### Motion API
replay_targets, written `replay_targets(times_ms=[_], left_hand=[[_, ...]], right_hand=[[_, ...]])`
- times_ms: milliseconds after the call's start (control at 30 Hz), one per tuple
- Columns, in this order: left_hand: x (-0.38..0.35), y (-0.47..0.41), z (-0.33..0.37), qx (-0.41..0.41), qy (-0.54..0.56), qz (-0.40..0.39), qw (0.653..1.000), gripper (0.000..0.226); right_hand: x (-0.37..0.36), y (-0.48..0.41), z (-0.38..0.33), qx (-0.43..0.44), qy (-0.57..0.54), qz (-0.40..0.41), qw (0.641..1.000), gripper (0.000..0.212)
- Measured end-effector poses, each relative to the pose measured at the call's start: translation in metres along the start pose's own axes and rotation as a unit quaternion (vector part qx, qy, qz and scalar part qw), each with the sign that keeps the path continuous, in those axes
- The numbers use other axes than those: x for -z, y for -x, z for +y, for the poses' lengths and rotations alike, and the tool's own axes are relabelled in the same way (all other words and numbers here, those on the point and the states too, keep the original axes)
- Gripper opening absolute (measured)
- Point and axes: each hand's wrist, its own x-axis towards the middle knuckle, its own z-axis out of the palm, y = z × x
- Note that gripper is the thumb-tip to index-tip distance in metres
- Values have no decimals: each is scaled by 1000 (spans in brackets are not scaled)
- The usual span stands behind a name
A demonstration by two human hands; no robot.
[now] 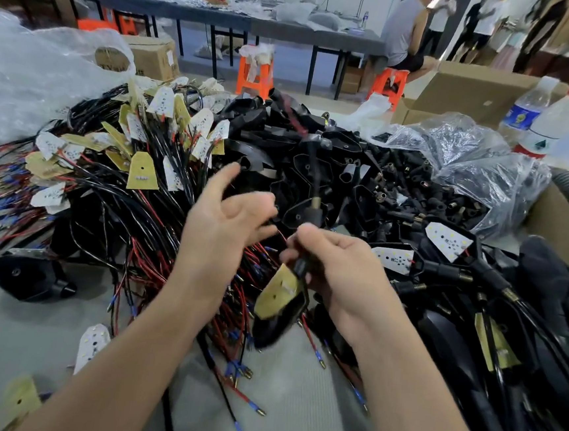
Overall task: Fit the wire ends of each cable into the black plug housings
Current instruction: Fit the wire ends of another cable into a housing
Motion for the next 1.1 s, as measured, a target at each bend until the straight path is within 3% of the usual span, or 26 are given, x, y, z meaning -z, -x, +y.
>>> replay_targets(times_ms=[100,167,300,567,733,867,967,1100], left_hand=[[-8,9,-4,14,-88,-106,990,30],[-10,12,-6,51,-107,-166,979,18],[-14,13,-4,118,-63,-165,977,23],[-2,3,-10,35,-146,-90,985,40],[1,1,-8,47,-154,-105,981,43],[2,4,-8,75,-184,-163,966,33],[3,1,-9,62,-180,-159,969,27],[11,-2,-15,0,-307,-171,936,16]], right_hand=[[4,-5,-2,31,-173,51,983,35],[7,-8,-3,53,-232,68,969,35],[12,-10,-1,55,-227,57,971,32],[17,-13,-2,65,-201,128,969,9],[22,-11,-1,46,-208,25,977,27],[27,-11,0,47,-166,-28,985,28],[31,-10,-2,45,-171,-58,983,28],[31,-12,0,57,-188,-58,979,21]])
